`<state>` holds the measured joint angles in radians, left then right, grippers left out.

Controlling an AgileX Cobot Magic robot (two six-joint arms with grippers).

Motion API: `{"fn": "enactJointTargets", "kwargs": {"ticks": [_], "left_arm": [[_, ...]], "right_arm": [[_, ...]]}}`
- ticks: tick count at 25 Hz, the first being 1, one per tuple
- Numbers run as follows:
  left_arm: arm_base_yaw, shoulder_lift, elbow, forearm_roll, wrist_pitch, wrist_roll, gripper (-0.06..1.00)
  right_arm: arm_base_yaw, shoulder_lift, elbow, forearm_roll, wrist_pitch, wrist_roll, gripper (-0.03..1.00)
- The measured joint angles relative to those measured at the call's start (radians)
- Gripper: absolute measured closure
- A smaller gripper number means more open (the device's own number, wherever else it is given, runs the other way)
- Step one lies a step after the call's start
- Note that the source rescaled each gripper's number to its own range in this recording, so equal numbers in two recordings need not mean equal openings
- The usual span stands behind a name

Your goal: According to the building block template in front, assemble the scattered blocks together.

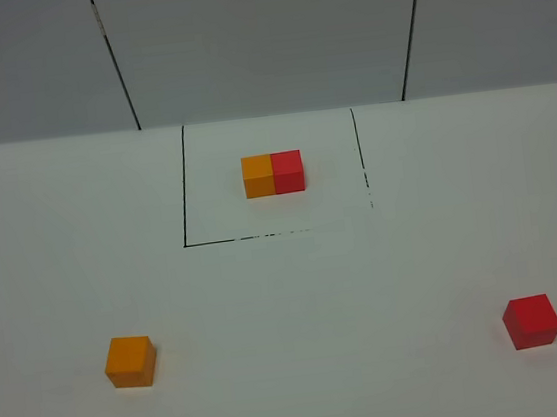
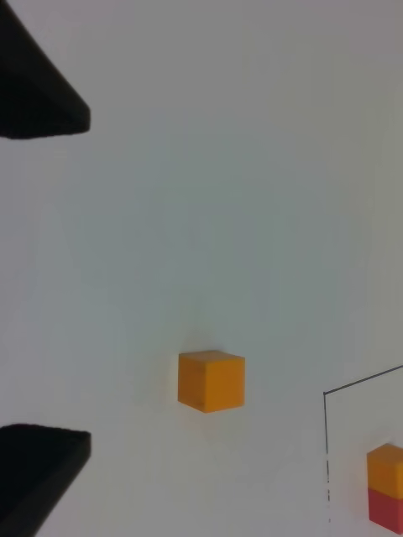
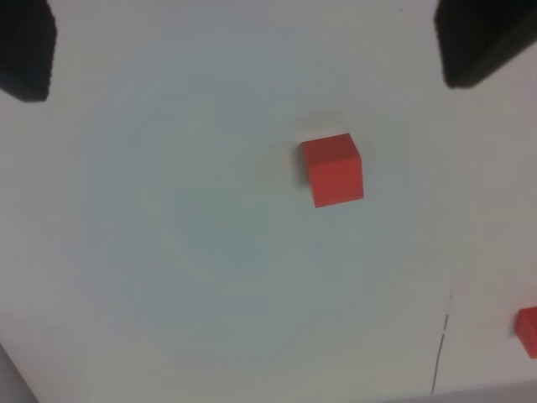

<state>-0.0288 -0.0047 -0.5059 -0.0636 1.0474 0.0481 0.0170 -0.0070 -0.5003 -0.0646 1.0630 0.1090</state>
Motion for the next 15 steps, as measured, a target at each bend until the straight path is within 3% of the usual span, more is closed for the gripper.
{"fn": "enactJointTargets", "kwargs": {"ticks": [15], "left_arm": [[0.0,0.0,0.0,0.0,0.0,0.0,0.44]], "right_arm": [[0.0,0.0,0.0,0.0,0.0,0.0,0.16]]}}
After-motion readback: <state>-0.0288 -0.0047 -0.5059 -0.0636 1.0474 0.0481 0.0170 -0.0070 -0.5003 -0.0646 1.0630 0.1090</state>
